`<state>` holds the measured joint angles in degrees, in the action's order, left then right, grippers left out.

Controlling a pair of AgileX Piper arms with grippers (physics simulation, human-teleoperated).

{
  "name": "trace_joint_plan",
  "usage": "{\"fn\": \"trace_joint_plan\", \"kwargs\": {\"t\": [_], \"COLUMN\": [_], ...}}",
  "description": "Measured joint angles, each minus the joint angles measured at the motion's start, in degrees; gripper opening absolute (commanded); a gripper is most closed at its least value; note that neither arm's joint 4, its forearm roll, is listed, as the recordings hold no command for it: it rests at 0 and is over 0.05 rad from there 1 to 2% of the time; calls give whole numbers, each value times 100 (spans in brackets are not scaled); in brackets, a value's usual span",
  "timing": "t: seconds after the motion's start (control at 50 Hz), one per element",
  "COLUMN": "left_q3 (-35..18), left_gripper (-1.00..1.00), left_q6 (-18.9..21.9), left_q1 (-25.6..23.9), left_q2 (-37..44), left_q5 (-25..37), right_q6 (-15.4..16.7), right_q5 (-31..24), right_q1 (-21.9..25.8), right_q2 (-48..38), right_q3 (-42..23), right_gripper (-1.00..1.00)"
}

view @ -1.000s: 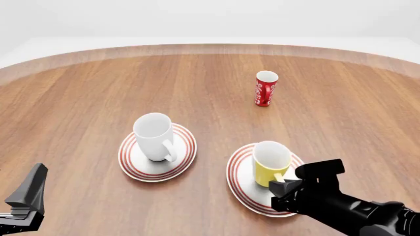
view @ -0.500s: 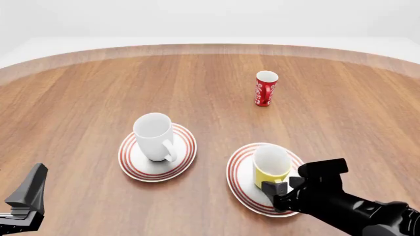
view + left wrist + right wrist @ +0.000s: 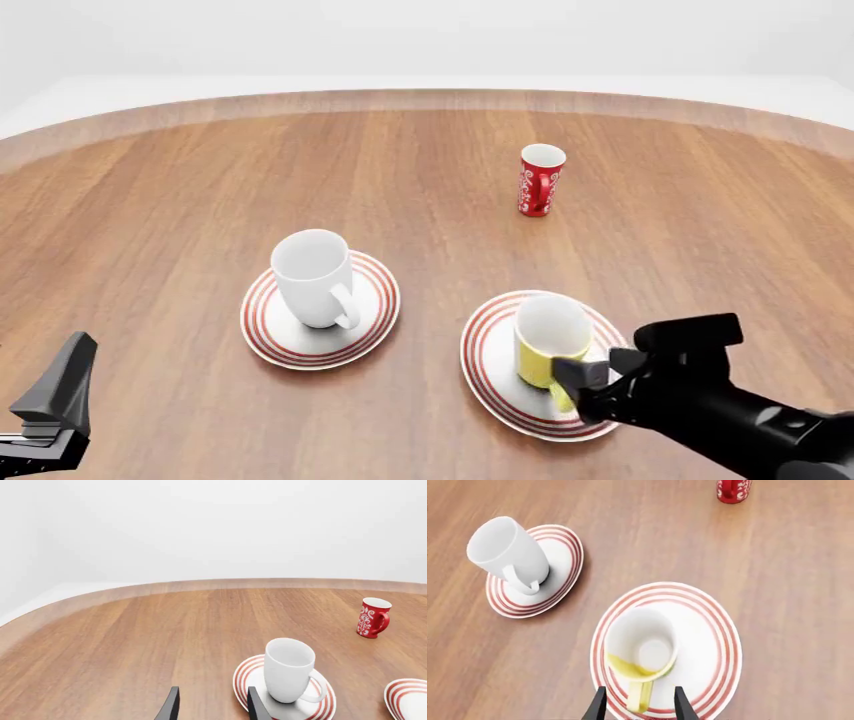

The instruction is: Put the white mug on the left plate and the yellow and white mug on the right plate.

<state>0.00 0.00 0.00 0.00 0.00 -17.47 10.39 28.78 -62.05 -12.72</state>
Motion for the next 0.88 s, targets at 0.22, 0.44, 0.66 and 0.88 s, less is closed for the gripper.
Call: {"fn": "trace_joint_plan", "kwargs": {"t": [0.22, 0.44, 0.66, 0.88], "left_q3": [0, 0, 0, 0], "left_gripper": [100, 100, 100, 100], "left_q6": [0, 0, 0, 0], "left_q1": [0, 0, 0, 0], "left_q2": [0, 0, 0, 0], "left_q5": [0, 0, 0, 0], "right_q6": [143, 476, 726, 782], "right_q5": [-768, -1642, -2214, -2200], "right_q1": [-125, -395, -674, -690], "right_q2": [793, 1760, 2561, 3129], "right_q3": [-266, -829, -1563, -2005], "right_gripper": [100, 100, 100, 100]}}
